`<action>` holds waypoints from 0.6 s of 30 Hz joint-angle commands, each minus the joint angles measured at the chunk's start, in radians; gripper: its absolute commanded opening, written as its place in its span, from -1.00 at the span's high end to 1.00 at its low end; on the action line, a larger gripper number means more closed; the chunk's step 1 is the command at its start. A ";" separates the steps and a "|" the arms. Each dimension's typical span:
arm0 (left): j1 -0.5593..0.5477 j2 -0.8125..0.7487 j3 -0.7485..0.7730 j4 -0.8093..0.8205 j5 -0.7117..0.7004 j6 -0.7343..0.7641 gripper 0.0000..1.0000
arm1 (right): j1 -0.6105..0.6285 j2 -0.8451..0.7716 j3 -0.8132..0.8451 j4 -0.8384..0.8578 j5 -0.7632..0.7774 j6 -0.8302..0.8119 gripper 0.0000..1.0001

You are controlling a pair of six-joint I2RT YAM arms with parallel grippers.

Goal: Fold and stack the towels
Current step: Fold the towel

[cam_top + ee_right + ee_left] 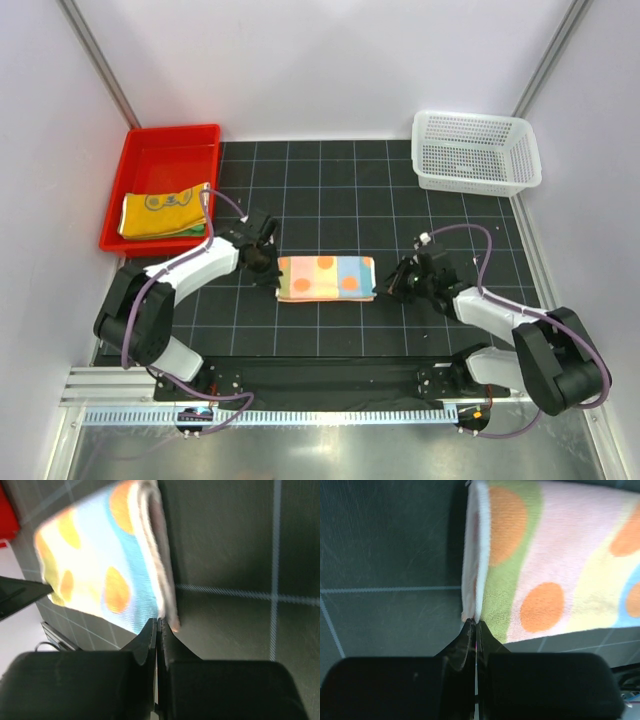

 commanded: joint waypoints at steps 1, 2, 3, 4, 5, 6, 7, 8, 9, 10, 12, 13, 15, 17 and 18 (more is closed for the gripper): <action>-0.003 -0.009 -0.079 0.014 -0.030 0.006 1.00 | 0.037 0.014 -0.081 0.154 -0.029 0.055 0.98; -0.003 0.000 -0.085 0.026 -0.034 0.004 1.00 | 0.045 0.025 -0.095 0.175 -0.032 0.063 0.98; -0.004 0.008 -0.093 0.031 -0.034 0.007 1.00 | 0.050 0.035 -0.095 0.189 -0.034 0.064 0.98; -0.003 0.025 -0.093 0.034 -0.033 0.007 1.00 | 0.057 0.055 -0.093 0.198 -0.035 0.061 0.98; -0.003 0.028 -0.091 0.037 -0.028 0.009 1.00 | 0.057 0.063 -0.087 0.201 -0.034 0.060 0.98; -0.003 0.029 -0.091 0.039 -0.019 0.009 1.00 | 0.057 0.068 -0.083 0.195 -0.029 0.057 0.92; -0.003 0.025 -0.093 0.039 -0.016 0.009 1.00 | 0.057 0.068 -0.078 0.178 -0.023 0.049 0.85; -0.003 0.022 -0.090 0.039 -0.017 0.011 1.00 | 0.057 0.060 -0.075 0.172 -0.017 0.046 0.68; -0.003 0.017 -0.088 0.036 -0.019 0.014 1.00 | 0.056 0.051 -0.070 0.157 -0.006 0.041 0.60; -0.003 0.017 -0.076 0.030 -0.019 0.017 0.98 | 0.057 0.037 -0.063 0.091 0.011 0.034 0.53; -0.003 0.017 -0.061 -0.007 -0.031 0.021 0.57 | 0.057 -0.017 -0.032 0.011 0.054 0.003 0.41; -0.003 0.017 -0.036 -0.036 -0.039 0.027 0.49 | 0.057 -0.037 -0.017 -0.065 0.061 -0.011 0.37; -0.003 0.006 -0.002 -0.068 -0.060 0.038 0.24 | 0.057 -0.081 0.046 -0.177 0.099 -0.060 0.32; -0.003 0.002 0.062 -0.121 -0.120 0.053 0.17 | 0.057 -0.093 0.118 -0.286 0.120 -0.106 0.34; -0.003 0.005 0.082 -0.134 -0.129 0.060 0.17 | 0.057 -0.086 0.144 -0.316 0.127 -0.120 0.35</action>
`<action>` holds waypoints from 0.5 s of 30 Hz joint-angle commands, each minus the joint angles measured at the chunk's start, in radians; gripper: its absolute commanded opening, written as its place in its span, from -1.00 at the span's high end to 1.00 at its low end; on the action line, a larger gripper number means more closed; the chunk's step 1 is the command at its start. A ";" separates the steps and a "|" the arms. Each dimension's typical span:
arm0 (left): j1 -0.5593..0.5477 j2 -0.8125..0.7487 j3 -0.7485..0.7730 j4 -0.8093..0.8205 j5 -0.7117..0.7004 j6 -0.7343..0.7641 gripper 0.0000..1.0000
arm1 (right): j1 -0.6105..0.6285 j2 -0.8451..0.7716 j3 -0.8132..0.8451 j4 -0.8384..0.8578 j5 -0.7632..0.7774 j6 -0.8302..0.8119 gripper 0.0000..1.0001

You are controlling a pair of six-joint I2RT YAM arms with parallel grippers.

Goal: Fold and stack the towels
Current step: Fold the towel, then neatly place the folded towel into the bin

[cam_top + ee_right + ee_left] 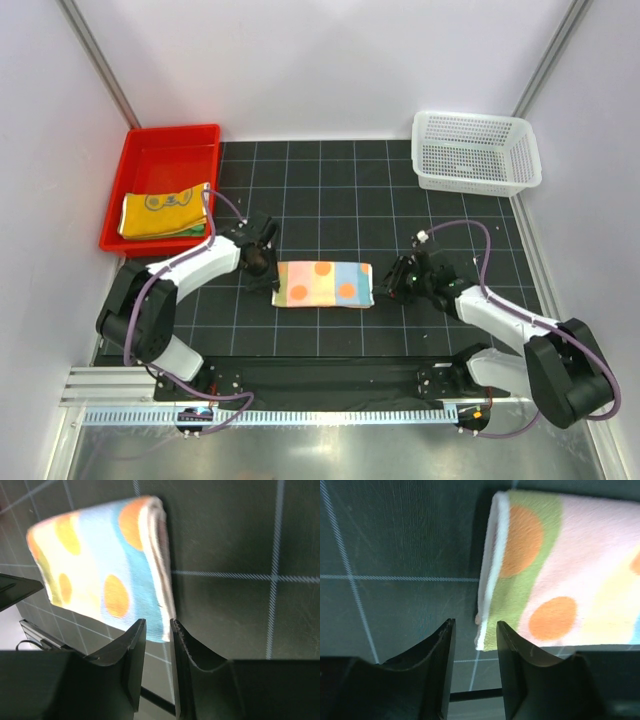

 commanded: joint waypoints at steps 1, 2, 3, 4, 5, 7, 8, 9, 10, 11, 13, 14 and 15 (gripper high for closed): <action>-0.003 -0.007 0.113 -0.067 -0.072 0.041 0.15 | 0.004 -0.011 0.155 -0.178 0.056 -0.098 0.35; -0.003 -0.002 0.138 -0.063 -0.065 0.046 0.12 | 0.003 0.005 0.169 -0.169 0.039 -0.105 0.36; -0.003 0.010 0.144 -0.057 -0.051 0.047 0.10 | 0.007 0.034 0.180 -0.152 -0.003 -0.104 0.37; -0.003 0.013 0.147 -0.025 -0.039 0.051 0.11 | 0.010 0.051 0.187 -0.099 -0.022 -0.101 0.38; -0.001 0.019 0.144 -0.005 -0.007 0.058 0.11 | 0.018 0.068 0.198 -0.072 -0.042 -0.095 0.40; -0.003 0.031 0.130 0.043 0.035 0.063 0.11 | 0.047 0.123 0.217 -0.005 -0.074 -0.085 0.41; -0.003 0.040 0.126 0.051 0.052 0.061 0.11 | 0.053 0.142 0.220 0.017 -0.082 -0.081 0.40; -0.003 0.063 0.121 0.052 0.049 0.061 0.11 | 0.067 0.185 0.217 0.038 -0.091 -0.073 0.42; -0.003 0.074 0.117 0.052 0.046 0.061 0.11 | 0.072 0.200 0.206 0.075 -0.110 -0.066 0.42; -0.003 0.085 0.112 0.052 0.034 0.060 0.11 | 0.078 0.215 0.197 0.106 -0.111 -0.062 0.43; -0.003 0.108 0.086 0.063 0.026 0.058 0.10 | 0.081 0.234 0.150 0.156 -0.102 -0.055 0.44; -0.001 0.111 0.078 0.068 0.017 0.055 0.09 | 0.081 0.236 0.134 0.167 -0.093 -0.055 0.44; -0.001 0.111 0.059 0.081 0.012 0.054 0.07 | 0.081 0.239 0.120 0.184 -0.084 -0.059 0.44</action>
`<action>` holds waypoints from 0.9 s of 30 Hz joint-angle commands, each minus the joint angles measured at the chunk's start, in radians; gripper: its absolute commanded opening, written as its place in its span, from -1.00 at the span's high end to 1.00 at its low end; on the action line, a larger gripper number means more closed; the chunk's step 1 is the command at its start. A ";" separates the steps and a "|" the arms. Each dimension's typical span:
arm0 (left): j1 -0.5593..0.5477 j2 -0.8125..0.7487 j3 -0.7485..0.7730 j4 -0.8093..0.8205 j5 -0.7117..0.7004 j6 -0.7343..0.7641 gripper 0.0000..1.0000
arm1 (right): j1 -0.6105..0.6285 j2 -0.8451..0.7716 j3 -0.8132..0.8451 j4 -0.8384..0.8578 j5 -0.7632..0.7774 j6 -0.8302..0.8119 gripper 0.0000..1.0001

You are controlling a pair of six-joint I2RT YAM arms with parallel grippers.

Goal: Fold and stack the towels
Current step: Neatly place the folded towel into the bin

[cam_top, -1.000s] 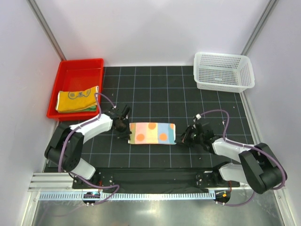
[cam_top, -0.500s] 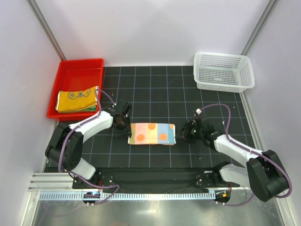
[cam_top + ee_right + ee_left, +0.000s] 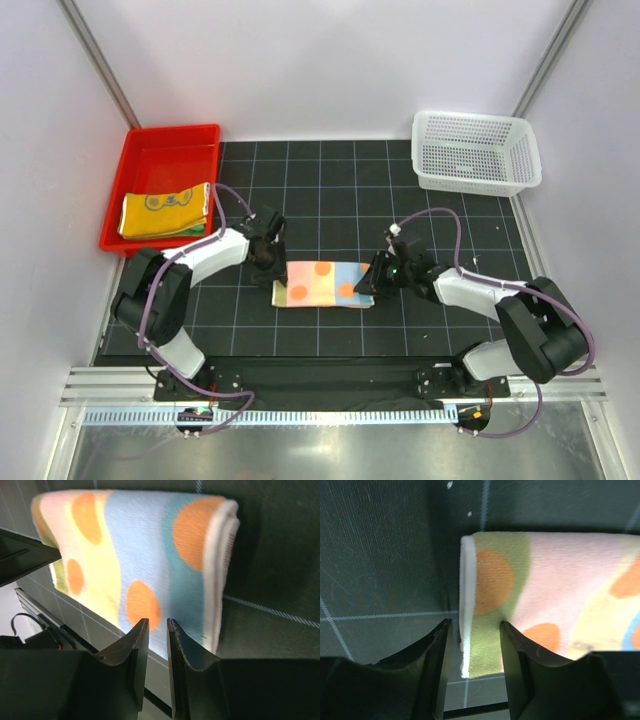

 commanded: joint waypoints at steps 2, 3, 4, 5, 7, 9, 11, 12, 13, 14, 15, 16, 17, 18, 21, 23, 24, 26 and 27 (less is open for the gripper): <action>-0.001 -0.005 -0.058 0.059 -0.005 0.007 -0.02 | 0.004 0.014 -0.067 0.121 0.009 -0.012 0.44; -0.001 -0.008 -0.070 0.069 -0.005 0.007 -0.05 | 0.004 0.022 -0.075 0.129 0.009 -0.014 0.44; 0.000 -0.014 -0.076 0.072 -0.002 0.007 -0.07 | 0.004 0.031 -0.078 0.132 0.009 -0.016 0.44; 0.000 -0.017 -0.082 0.080 0.004 0.008 -0.11 | 0.004 0.036 -0.081 0.136 0.009 -0.019 0.44; -0.001 -0.023 -0.107 0.111 0.033 0.005 -0.11 | 0.004 0.040 -0.092 0.147 0.009 -0.019 0.44; 0.000 -0.022 -0.119 0.126 0.044 -0.002 -0.09 | 0.004 0.042 -0.098 0.155 0.014 -0.019 0.45; 0.000 -0.019 -0.142 0.137 0.064 -0.015 -0.03 | 0.004 0.039 -0.109 0.155 0.020 -0.019 0.44; 0.000 -0.016 -0.150 0.143 0.066 -0.019 -0.02 | 0.004 0.037 -0.112 0.159 0.021 -0.016 0.45; 0.000 -0.014 -0.154 0.146 0.073 -0.028 0.00 | 0.004 0.036 -0.118 0.161 0.020 -0.017 0.45; -0.001 -0.011 -0.165 0.152 0.075 -0.032 0.01 | 0.004 0.036 -0.121 0.162 0.020 -0.016 0.44; 0.000 -0.010 -0.170 0.157 0.076 -0.035 0.03 | 0.004 0.034 -0.124 0.165 0.020 -0.014 0.44; 0.000 -0.006 -0.170 0.155 0.073 -0.038 0.07 | 0.004 0.033 -0.129 0.167 0.020 -0.014 0.44; 0.000 -0.005 -0.170 0.155 0.073 -0.042 0.09 | 0.004 0.031 -0.132 0.168 0.018 -0.014 0.44; 0.000 0.007 -0.165 0.157 0.076 -0.044 0.11 | 0.004 0.030 -0.135 0.175 0.015 -0.012 0.44; 0.000 0.035 -0.154 0.160 0.092 -0.047 0.14 | 0.004 0.027 -0.144 0.187 0.008 -0.006 0.44; 0.000 0.038 -0.153 0.163 0.087 -0.052 0.25 | 0.002 0.022 -0.149 0.187 0.006 -0.008 0.44; 0.000 0.037 -0.156 0.163 0.084 -0.056 0.31 | 0.004 0.019 -0.149 0.185 0.006 -0.008 0.44; -0.001 0.037 -0.161 0.161 0.086 -0.059 0.46 | 0.004 0.005 -0.150 0.179 0.005 -0.011 0.44; 0.000 0.038 -0.161 0.161 0.089 -0.064 0.54 | 0.004 0.001 -0.150 0.178 0.005 -0.011 0.44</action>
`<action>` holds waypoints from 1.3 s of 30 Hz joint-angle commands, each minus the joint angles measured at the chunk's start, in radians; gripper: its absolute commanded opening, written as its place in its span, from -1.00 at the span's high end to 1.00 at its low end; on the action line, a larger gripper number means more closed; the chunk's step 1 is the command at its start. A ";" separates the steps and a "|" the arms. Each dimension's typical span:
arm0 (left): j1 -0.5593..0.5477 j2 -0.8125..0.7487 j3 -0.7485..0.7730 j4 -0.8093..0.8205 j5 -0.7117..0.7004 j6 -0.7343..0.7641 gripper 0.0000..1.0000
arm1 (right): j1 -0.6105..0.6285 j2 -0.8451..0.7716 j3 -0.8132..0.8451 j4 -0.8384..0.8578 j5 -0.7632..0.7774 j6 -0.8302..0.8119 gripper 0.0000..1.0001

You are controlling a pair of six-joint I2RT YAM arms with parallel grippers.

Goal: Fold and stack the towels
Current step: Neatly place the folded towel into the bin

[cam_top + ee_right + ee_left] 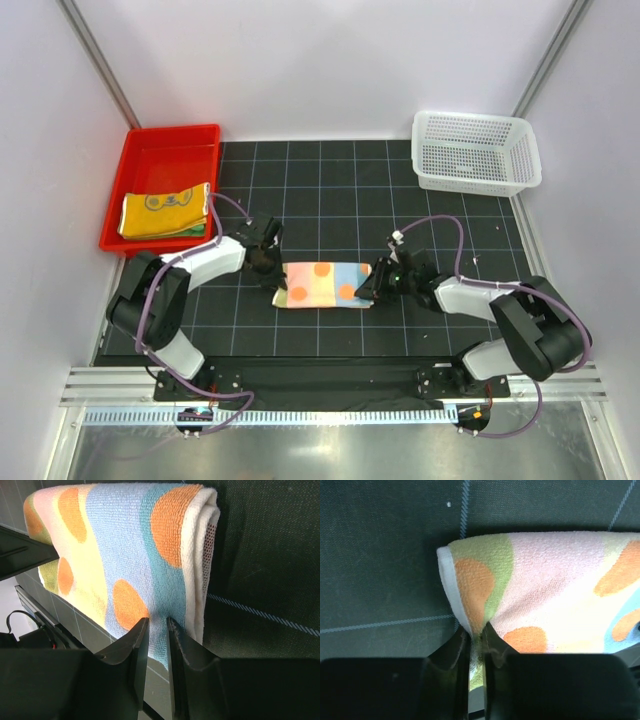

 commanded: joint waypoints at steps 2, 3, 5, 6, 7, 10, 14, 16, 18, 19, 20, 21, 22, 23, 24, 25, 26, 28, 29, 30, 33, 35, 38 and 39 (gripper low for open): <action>-0.006 0.064 -0.034 0.012 0.015 -0.018 1.00 | 0.002 -0.049 -0.020 -0.017 0.016 -0.008 0.44; -0.006 0.064 -0.034 0.003 0.011 -0.018 1.00 | 0.002 -0.049 -0.019 -0.017 0.015 -0.007 0.43; -0.006 0.064 0.003 -0.051 -0.009 -0.017 1.00 | 0.002 -0.074 -0.009 -0.028 0.003 -0.001 0.41; -0.006 0.059 0.023 -0.074 -0.043 -0.015 1.00 | 0.002 -0.088 0.007 -0.035 -0.001 0.000 0.34; -0.006 0.047 0.058 -0.098 -0.067 -0.014 0.99 | 0.002 -0.102 0.017 -0.046 -0.004 0.002 0.27; -0.006 0.032 0.122 -0.190 -0.184 -0.003 1.00 | 0.002 -0.175 0.058 -0.104 -0.002 0.002 -0.21; -0.008 0.045 0.274 -0.327 -0.297 0.034 1.00 | 0.002 -0.275 0.110 -0.216 0.019 -0.007 -1.00; -0.006 0.058 0.336 -0.396 -0.371 0.061 1.00 | 0.001 -0.319 0.135 -0.245 0.027 -0.017 -0.99; -0.005 0.079 0.437 -0.437 -0.420 0.085 1.00 | 0.002 -0.356 0.159 -0.284 0.038 -0.033 -0.99; -0.002 0.087 0.469 -0.460 -0.443 0.094 1.00 | 0.002 -0.364 0.165 -0.297 0.042 -0.040 -1.00; 0.010 0.096 0.512 -0.502 -0.475 0.120 1.00 | 0.002 -0.375 0.175 -0.319 0.047 -0.044 -0.99; 0.018 0.117 0.576 -0.520 -0.495 0.135 1.00 | 0.001 -0.382 0.187 -0.327 0.050 -0.055 -0.99; 0.026 0.128 0.613 -0.536 -0.514 0.149 1.00 | 0.001 -0.384 0.193 -0.334 0.050 -0.058 -0.99; 0.047 0.144 0.644 -0.572 -0.546 0.178 1.00 | 0.001 -0.384 0.201 -0.340 0.049 -0.061 -1.00; 0.061 0.165 0.700 -0.582 -0.555 0.196 1.00 | 0.001 -0.384 0.211 -0.345 0.047 -0.066 -0.99; 0.075 0.180 0.727 -0.605 -0.563 0.212 1.00 | 0.001 -0.382 0.216 -0.347 0.042 -0.070 -0.99; 0.113 0.190 0.753 -0.619 -0.578 0.235 1.00 | 0.001 -0.381 0.222 -0.348 0.044 -0.075 -0.99; 0.158 0.217 0.819 -0.642 -0.597 0.262 1.00 | 0.001 -0.373 0.227 -0.351 0.047 -0.086 -0.99; 0.179 0.225 0.839 -0.645 -0.603 0.275 1.00 | -0.001 -0.367 0.233 -0.351 0.049 -0.089 -0.99; 0.228 0.233 0.854 -0.649 -0.606 0.308 1.00 | -0.002 -0.361 0.236 -0.351 0.049 -0.093 -0.99; 0.321 0.257 0.912 -0.657 -0.630 0.367 1.00 | -0.013 -0.326 0.242 -0.350 0.047 -0.109 -0.99; 0.368 0.270 0.957 -0.649 -0.618 0.393 1.00 | -0.028 -0.295 0.244 -0.338 0.035 -0.121 -0.99; 0.451 0.286 1.020 -0.640 -0.586 0.416 1.00 | -0.048 -0.246 0.245 -0.311 0.015 -0.132 -1.00; 0.469 0.294 1.037 -0.637 -0.578 0.419 1.00 | -0.054 -0.234 0.247 -0.305 0.010 -0.135 -1.00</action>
